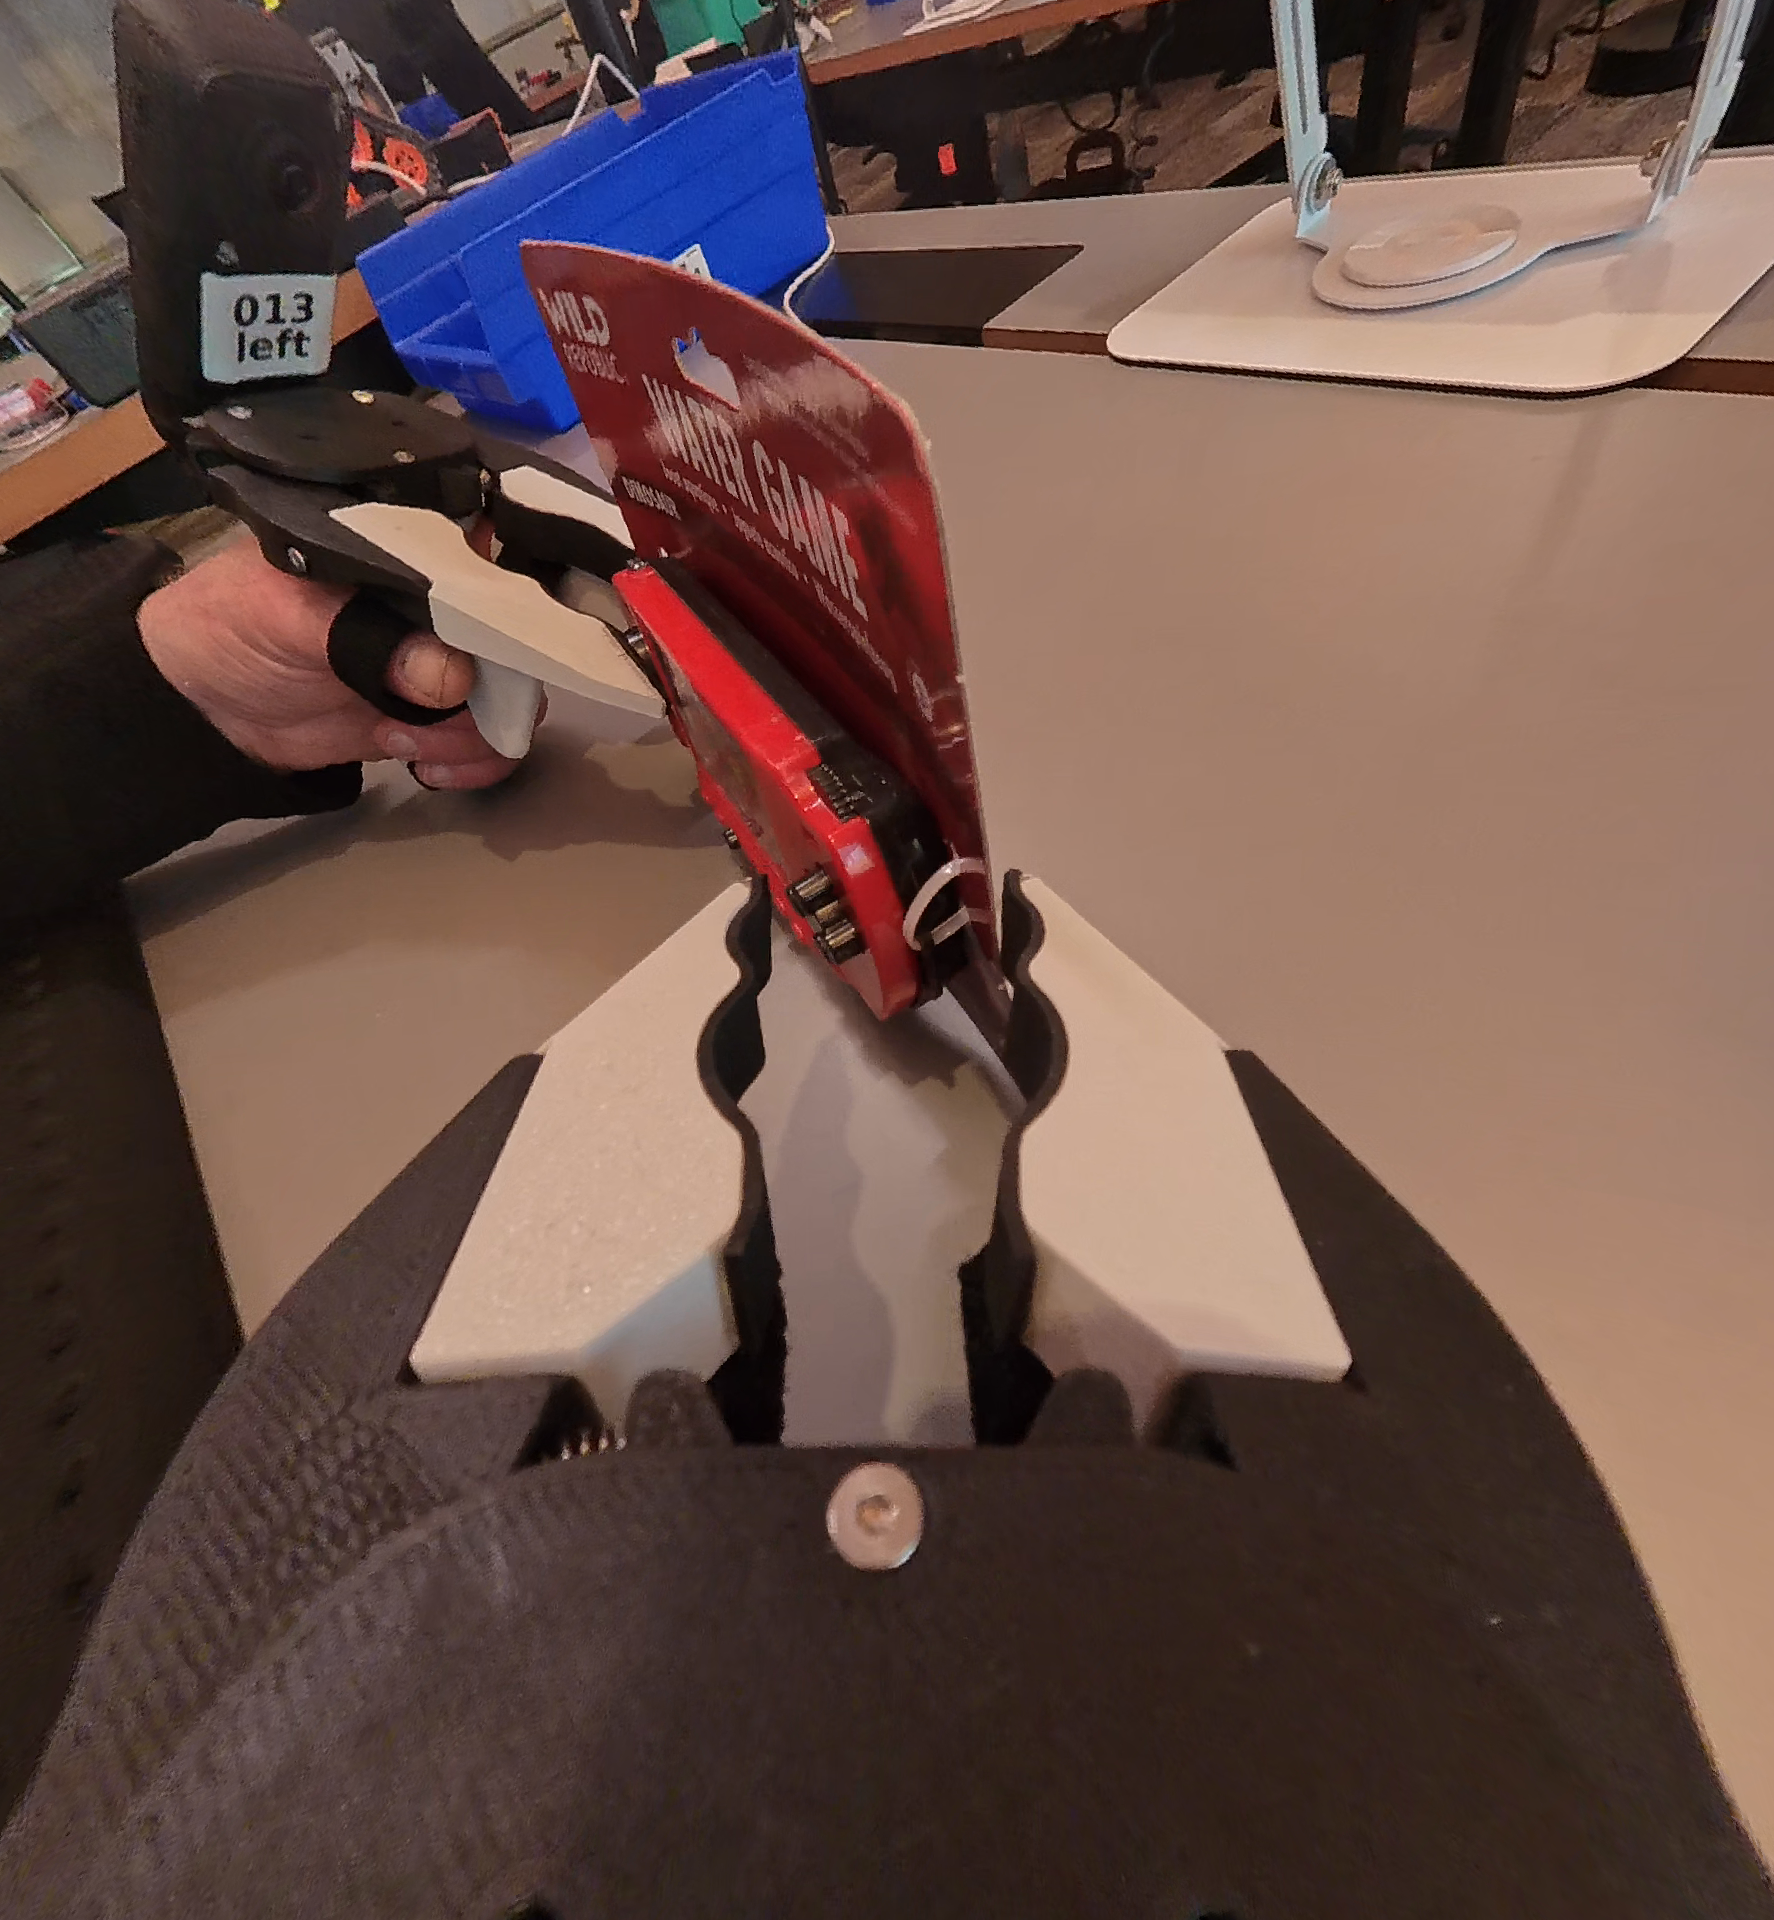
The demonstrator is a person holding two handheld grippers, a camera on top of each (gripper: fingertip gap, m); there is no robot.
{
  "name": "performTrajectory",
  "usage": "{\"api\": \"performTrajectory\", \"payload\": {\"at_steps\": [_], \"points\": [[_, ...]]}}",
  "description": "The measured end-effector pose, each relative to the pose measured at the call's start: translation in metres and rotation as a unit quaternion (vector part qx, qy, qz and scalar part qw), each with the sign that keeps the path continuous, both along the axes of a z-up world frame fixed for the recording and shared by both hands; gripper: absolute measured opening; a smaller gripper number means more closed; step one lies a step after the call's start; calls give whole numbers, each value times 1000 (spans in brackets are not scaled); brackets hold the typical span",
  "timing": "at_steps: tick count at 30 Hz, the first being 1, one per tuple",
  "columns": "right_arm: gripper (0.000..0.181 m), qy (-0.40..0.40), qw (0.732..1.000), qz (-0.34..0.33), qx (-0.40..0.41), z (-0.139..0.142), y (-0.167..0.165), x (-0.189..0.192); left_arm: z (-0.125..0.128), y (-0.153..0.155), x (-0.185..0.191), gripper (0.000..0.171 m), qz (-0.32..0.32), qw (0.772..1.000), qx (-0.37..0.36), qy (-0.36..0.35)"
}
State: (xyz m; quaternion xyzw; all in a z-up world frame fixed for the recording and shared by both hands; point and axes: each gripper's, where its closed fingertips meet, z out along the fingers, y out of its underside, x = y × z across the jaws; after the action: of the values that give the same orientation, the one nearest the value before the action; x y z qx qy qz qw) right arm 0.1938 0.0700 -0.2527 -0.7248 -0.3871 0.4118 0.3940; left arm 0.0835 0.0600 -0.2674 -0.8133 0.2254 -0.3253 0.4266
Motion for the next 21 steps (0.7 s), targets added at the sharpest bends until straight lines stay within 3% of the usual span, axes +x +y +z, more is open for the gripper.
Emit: {"api": "performTrajectory", "payload": {"at_steps": [13, 21], "points": [[31, -24, 999, -2, 23, -6, 5, 1, 0, 3, 0, 46, 2, 1000, -11, -9], [42, -21, 1000, -2, 15, -7, 4, 0, 0, 2, 2, 47, 0, 1000, -11, -9]]}}
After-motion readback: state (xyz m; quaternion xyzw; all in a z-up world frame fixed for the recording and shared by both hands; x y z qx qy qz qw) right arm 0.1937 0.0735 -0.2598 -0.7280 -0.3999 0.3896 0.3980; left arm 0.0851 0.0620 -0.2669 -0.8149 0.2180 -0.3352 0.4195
